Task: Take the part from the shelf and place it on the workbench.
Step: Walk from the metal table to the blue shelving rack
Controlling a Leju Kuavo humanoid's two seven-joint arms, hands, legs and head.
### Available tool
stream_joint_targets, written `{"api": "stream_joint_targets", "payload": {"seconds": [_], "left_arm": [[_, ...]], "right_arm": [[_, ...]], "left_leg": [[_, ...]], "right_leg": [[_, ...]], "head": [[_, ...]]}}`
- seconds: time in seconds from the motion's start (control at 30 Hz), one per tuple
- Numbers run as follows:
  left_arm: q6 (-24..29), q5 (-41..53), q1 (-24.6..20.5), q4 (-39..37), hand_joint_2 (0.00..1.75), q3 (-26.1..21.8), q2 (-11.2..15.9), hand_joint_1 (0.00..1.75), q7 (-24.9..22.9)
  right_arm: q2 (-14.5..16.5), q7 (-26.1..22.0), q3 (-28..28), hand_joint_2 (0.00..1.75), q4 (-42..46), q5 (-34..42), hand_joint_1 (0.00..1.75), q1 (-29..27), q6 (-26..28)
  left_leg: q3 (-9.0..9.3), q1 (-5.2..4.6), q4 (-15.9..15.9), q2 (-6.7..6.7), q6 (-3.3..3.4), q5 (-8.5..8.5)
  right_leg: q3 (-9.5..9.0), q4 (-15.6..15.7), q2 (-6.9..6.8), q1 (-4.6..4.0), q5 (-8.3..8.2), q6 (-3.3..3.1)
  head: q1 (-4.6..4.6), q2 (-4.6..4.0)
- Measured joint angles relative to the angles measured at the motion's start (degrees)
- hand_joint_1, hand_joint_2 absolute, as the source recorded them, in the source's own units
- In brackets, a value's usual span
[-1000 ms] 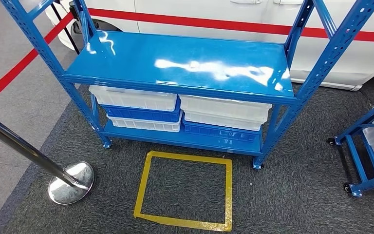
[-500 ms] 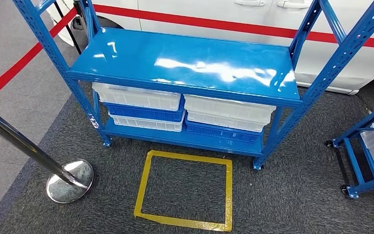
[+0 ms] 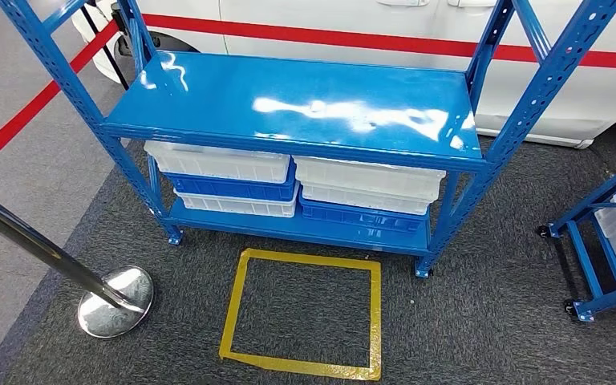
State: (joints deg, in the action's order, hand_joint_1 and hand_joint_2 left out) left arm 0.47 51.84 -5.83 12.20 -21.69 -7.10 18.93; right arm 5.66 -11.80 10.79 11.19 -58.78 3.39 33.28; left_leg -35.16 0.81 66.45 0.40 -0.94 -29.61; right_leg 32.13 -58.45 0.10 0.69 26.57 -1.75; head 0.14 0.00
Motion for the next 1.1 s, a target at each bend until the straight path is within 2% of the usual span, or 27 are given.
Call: {"api": "stream_joint_targets", "payload": {"seconds": [0.07,0.1,0.17,0.23,0.3,0.37,0.5,0.6,1.1], "left_arm": [[0.0,0.0,-0.1,0.0,1.75,0.0,0.0,0.0,0.0],[0.0,0.0,-0.2,0.0,1.75,0.0,0.0,0.0,0.0],[0.0,0.0,-0.1,0.0,1.75,0.0,0.0,0.0,-0.1],[0.0,0.1,-0.1,0.0,1.75,0.0,0.0,0.0,-0.2],[0.0,0.1,-0.1,0.0,1.75,0.0,0.0,0.0,-0.2],[-0.1,0.2,-0.2,0.0,1.75,0.0,0.0,0.0,-0.2],[-0.2,0.2,-0.3,0.0,1.75,0.0,0.0,0.0,-0.2],[-0.2,0.1,-0.3,0.0,1.75,0.0,0.0,0.0,-0.2],[-0.4,0.0,-0.3,0.0,1.75,-0.1,0.0,0.0,-0.5]], "right_arm": [[0.0,-0.1,0.3,1.75,0.0,0.7,0.0,0.1,-0.3],[0.0,0.1,0.4,1.75,0.0,0.9,0.0,0.1,-0.4],[0.0,0.9,0.6,1.75,0.0,1.0,0.0,0.2,-0.3],[0.0,1.4,0.8,0.87,0.0,0.8,0.0,0.2,-0.2],[0.0,1.3,0.8,0.0,0.0,0.6,0.0,0.2,-0.3],[0.0,1.2,0.8,0.0,0.0,0.5,0.0,0.3,-0.4],[0.0,1.4,0.8,1.75,0.0,0.2,0.0,0.3,-0.4],[0.0,1.4,0.8,1.75,0.0,0.1,0.0,0.3,-0.4],[0.0,2.4,0.8,1.75,0.0,0.2,0.0,0.3,-1.9]], "left_leg": [[3.11,-0.18,-6.6,-0.02,0.54,2.27],[3.76,-0.21,-8.2,-0.05,0.77,2.55],[3.85,-0.26,-8.6,-0.13,0.99,2.63],[3.84,-0.4,-8.6,-0.16,1.07,2.72],[3.82,-0.53,-8.5,-0.17,1.3,2.7],[3.81,-0.56,-8.5,-0.15,1.52,2.68],[3.79,-0.62,-8.5,-0.15,1.81,2.65],[3.77,-0.66,-8.5,-0.15,1.88,2.65],[3.79,-0.63,-8.5,-0.15,1.88,2.65]], "right_leg": [[0.06,-0.4,0.06,-0.22,0.23,0.49],[0.14,-0.5,0.02,-0.42,0.39,0.67],[0.24,-0.6,-0.05,-0.58,0.41,0.33],[0.18,-0.5,-0.07,-0.5,0.26,0.02],[0.05,-0.3,-0.06,-0.41,0.12,0.3],[-0.02,-0.1,-0.06,-0.39,0.02,0.5],[-0.07,0.1,-0.06,-0.34,-0.08,1.05],[-0.11,0.2,-0.06,-0.28,-0.11,1.47],[0.03,0.0,-0.06,-0.37,-0.04,1.55]], "head": [[0.02,0.0],[0.03,0.0],[0.05,0.0],[0.05,0.0],[0.05,0.0],[0.05,0.0],[0.05,0.0],[0.04,0.0],[0.04,0.0]]}}
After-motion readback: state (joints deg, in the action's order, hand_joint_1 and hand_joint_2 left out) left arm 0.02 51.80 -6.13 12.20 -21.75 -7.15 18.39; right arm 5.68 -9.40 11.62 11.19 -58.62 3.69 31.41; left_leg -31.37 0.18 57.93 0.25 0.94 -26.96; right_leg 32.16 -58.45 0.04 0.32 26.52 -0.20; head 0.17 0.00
